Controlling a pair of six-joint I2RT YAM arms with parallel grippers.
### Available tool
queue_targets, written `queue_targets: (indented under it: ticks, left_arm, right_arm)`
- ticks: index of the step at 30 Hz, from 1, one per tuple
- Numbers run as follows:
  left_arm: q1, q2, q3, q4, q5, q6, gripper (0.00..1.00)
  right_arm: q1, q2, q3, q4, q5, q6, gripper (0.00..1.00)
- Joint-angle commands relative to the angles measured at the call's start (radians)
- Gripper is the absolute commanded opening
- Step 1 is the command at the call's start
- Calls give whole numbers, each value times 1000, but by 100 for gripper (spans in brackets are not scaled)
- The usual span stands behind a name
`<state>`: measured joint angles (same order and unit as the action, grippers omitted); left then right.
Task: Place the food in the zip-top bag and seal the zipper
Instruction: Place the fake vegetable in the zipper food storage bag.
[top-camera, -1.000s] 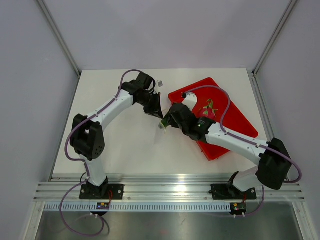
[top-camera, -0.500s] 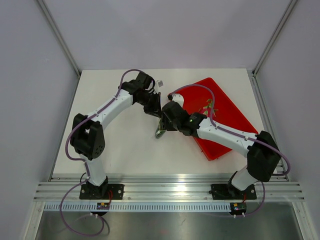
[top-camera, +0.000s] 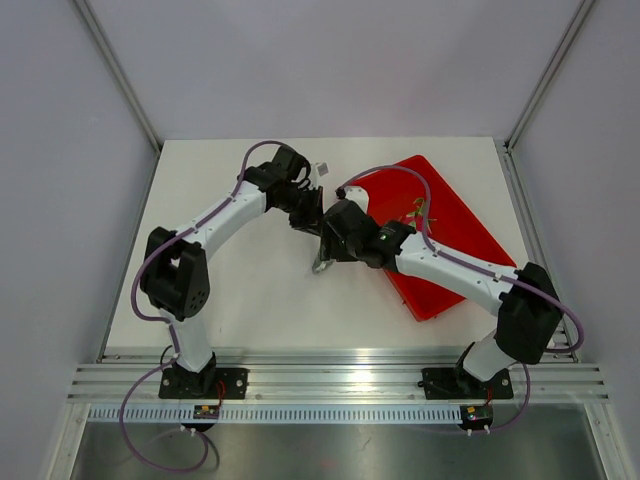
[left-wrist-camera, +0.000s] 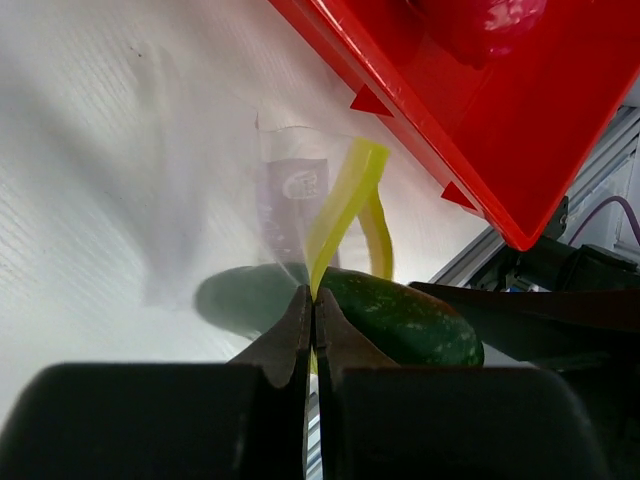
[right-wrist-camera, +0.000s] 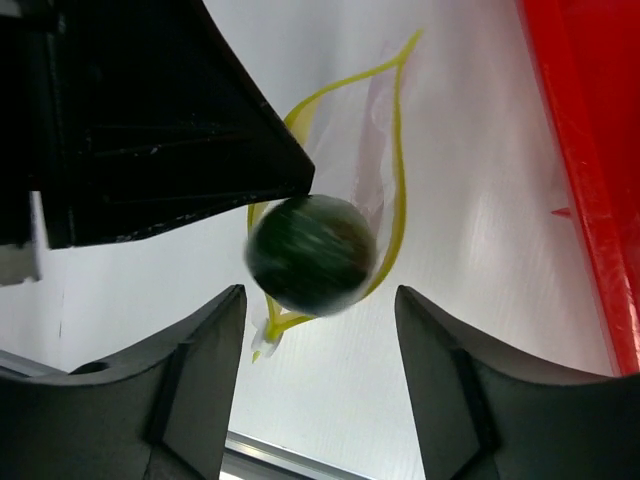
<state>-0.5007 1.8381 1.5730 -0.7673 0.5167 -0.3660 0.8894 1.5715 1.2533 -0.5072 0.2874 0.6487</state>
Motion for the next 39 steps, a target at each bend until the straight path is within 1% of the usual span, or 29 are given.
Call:
queue_targets:
  ticks: [1,5,10,14,18,23,27,32,36,39]
  left_arm:
    - [-1,-54,-33,46,49,18,0]
    - [1,-65,-54,60,54,12,0]
    - [1,-76,-61,62,57,9,0]
    - [-1,-76,-62,60,57,10,0]
    - [-1,-71,-62,60,60,9,0]
    - [1,-79,-61,60,59,7,0]
    - [-1,-82,-51,59,66,7,0]
    - [1,-89,-51,54,74,12,0]
    - [-1,-96,-51,54,83,15,0]
    - [1,-92,-51,57,88,18,0]
  right_arm:
    - [8,-85,63,-39,52,-20,69]
    - [-7,-102,54,-37,75,5,68]
    - [-95,-137,-27,19,3,81,58]
    - [-104,-139,-35,42,-56,55,53]
    - [-99,-123,-22,53,-86,31,52]
    - [-99,-85,-11,50,-47,28,51]
    - [-99,14,30,35,-7,28,48]
    - [-99,93,69,22,61,43,47]
    - [-99,142,115,9,85,32,47]
    - [-101,148,132,-2,76,20,47]
